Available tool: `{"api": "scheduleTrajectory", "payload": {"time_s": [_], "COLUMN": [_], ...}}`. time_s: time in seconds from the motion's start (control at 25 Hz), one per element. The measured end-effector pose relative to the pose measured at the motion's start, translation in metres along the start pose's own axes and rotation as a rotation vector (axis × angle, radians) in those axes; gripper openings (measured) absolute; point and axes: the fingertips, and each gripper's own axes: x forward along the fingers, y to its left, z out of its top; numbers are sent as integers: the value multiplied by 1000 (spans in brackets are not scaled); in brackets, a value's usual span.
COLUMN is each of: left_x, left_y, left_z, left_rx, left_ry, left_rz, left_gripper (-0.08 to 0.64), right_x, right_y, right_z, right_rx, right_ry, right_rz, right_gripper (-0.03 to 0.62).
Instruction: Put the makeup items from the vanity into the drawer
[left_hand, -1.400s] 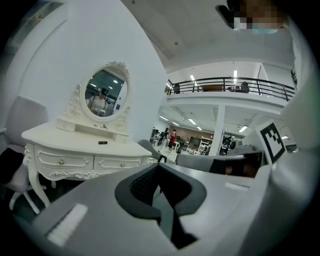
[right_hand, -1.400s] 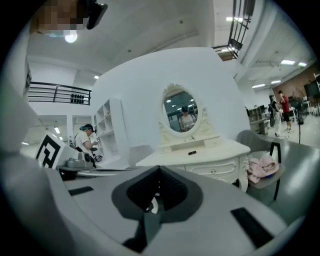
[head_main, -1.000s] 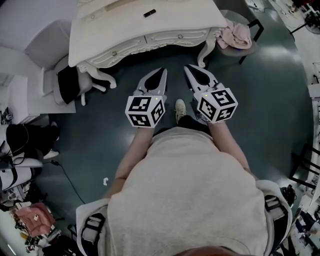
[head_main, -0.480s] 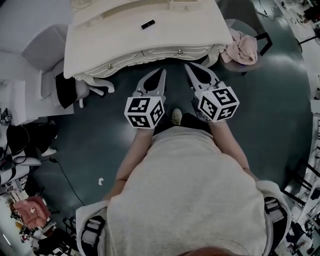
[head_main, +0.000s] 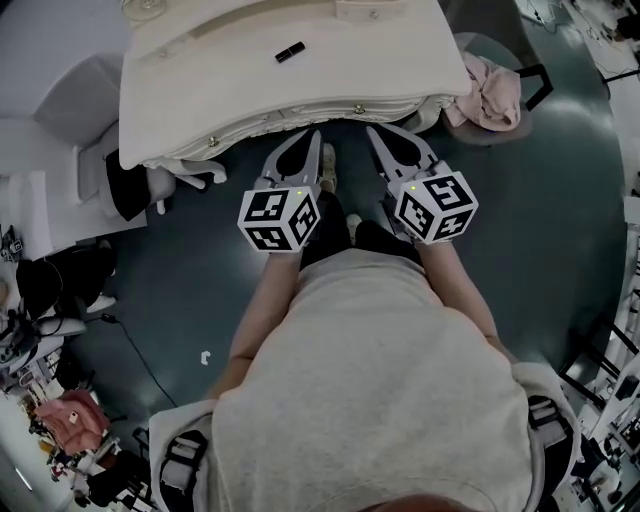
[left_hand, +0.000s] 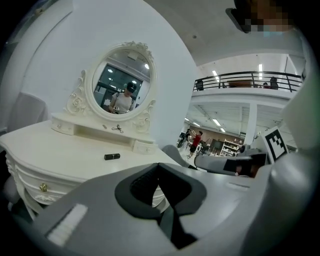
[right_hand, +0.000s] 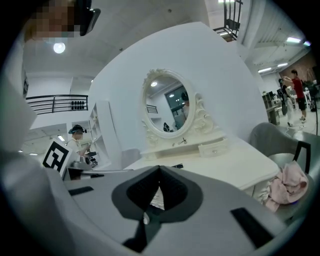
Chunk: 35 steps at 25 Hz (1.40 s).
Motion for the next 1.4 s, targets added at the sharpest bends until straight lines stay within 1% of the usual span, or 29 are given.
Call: {"api": "scheduleTrajectory", "payload": {"time_s": [0.16,0.32,0.4,0.52,0.6,0.72,0.92,1.0,1.16,1.4], "left_x": [25,59,78,107,122,142,173,184,199,210], "left_y": [12,38,53,75,87,103,131,139,152,159], "left_z": [21,43,51,53,59,73,96,102,106,103], "left_rx": [-4,15,22,25,36,57,55,53,45,30], "left_ry": [-39,-33,-6,92,124,131,128,125,134,148], "left_rz": [-69,-79,-76,-60,-68,-89,-108,-118,-142,-168], "left_gripper": [9,9,9,9,9,9,9,9,9,9], "right_x": [24,57,77,107,127,151,187,199,214,221], "right_y": [-18,-38,-49,-61,-67,-74,-83,-88,-94,-107], "right_z": [6,19,27,38,46,58,75,82,85,82], "right_rx": [14,8,9,-8,-16,-17,-100,-111,-107,-88], "right_ry": [-1,-1,-9,-3,-2,-9,2,-1,1,24], "right_rz": [-21,-46,-54,-60,-65,-69,-89,-99,-124,-152], "right_gripper": [8,8,8,8,8,8,8,8,8,8]}}
